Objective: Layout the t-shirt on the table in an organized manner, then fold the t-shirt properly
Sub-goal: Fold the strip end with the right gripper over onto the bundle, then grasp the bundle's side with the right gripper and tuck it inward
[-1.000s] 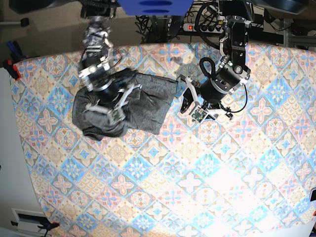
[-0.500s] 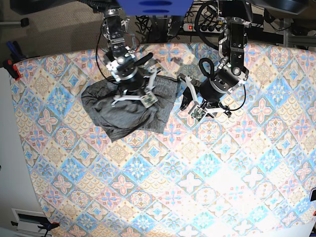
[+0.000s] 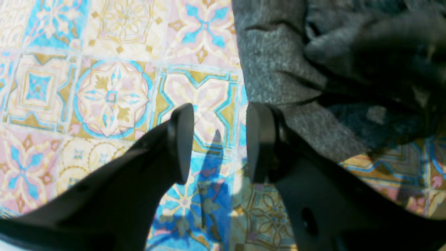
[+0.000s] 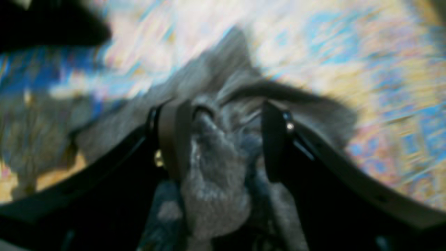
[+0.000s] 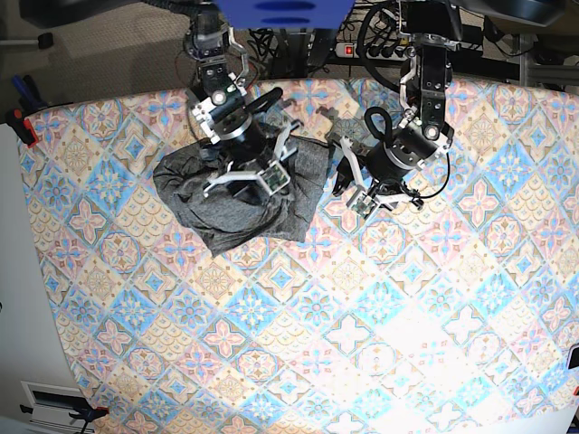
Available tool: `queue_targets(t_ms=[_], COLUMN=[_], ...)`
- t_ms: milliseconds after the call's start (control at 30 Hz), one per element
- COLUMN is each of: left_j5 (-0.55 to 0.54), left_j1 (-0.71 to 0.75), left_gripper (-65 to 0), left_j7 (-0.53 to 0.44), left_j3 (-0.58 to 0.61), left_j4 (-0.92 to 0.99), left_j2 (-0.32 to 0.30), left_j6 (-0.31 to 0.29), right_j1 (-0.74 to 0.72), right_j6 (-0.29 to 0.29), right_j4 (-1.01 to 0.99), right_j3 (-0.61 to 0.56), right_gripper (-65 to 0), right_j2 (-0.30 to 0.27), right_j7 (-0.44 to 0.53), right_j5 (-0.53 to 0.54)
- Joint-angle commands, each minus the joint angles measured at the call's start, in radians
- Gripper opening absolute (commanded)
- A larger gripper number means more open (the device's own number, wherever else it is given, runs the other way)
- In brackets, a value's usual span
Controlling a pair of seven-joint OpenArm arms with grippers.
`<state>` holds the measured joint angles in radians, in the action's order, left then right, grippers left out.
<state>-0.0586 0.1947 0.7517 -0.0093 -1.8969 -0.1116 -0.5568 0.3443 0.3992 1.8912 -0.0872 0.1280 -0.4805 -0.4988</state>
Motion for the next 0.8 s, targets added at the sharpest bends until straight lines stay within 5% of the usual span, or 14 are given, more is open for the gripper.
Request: queue_targets(t_ms=[0,267,400,633,767], left_j5=[-0.014,-0.011,-0.010,-0.010,-0.010], left_j1=[-0.010,-0.010,-0.010,-0.010,-0.010], left_gripper=[-42.4,-42.4,-42.4,-42.4,-42.4], left_j7=[-0.022,-0.022,-0.022,-0.022,-0.022], left_j3=[0.001,-0.002,-0.001,0.001,0.004], left_j4=[-0.017,-0.017,-0.017,-0.017,-0.017], left_j2=[0.000,0.000,0.000,0.000,0.003], left_j6=[-0.001,-0.001,-0.001,-0.001,-0.001], right_j1=[0.023,0.088,0.085,0.034,-0.081], right_j6=[-0.001,-0.001,-0.001,0.002,0.004], right_j4=[0.021,0.020,0.017,-0.014,-0.058], right_j3=[-0.003,0.111,0.238,0.468,0.591], right_gripper=[-34.1,-34.1,-34.1,-34.1,-34.1], right_j2=[0.005,0.005,0.005,0.000,-0.090], right_j7=[0.022,0.308,0.377,0.314,0.173], right_j5=[0.010,0.039,0.216,0.616,0.877])
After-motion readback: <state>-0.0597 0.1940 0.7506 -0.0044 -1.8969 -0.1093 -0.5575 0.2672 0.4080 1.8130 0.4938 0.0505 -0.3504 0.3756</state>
